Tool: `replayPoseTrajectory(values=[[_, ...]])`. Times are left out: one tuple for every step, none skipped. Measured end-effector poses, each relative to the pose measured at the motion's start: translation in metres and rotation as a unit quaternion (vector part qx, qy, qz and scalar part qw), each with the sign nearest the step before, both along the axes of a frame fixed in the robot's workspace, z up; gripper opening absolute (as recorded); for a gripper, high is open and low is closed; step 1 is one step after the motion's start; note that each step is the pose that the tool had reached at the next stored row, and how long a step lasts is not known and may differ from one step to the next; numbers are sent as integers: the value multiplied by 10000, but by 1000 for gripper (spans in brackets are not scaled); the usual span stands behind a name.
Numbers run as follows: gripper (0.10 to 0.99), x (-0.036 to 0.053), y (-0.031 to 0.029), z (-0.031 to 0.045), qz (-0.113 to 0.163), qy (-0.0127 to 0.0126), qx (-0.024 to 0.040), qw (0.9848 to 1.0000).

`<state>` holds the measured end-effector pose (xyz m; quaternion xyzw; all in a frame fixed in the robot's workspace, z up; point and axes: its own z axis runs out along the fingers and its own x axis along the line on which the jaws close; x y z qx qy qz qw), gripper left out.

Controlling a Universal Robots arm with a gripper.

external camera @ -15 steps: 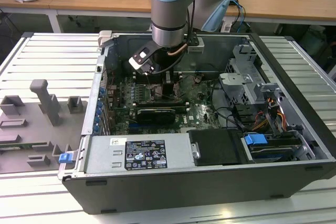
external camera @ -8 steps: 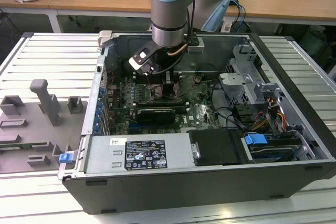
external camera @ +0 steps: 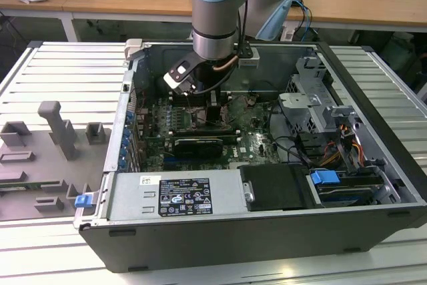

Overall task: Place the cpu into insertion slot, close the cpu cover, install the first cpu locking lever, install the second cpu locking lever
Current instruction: 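Place the cpu into insertion slot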

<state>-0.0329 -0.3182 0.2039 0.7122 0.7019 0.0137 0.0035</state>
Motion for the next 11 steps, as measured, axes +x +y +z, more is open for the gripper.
replayPoseTrajectory(values=[[608, 0, 0, 36, 0, 0, 0, 10000], [608, 0, 0, 54, 0, 0, 0, 10000], [608, 0, 0, 71, 0, 0, 0, 10000], [608, 0, 0, 80, 0, 0, 0, 10000], [588, 0, 0, 87, 0, 0, 0, 10000], [463, 0, 0, 96, 0, 0, 0, 10000], [463, 0, 0, 101, 0, 0, 0, 10000], [341, 0, 1, 105, 0, -1, 1, 10000], [282, 0, 0, 113, 0, 0, -4, 10000], [220, 1, 0, 118, 1, 0, -4, 10000], [161, 0, 0, 123, 0, 0, -5, 10000]])
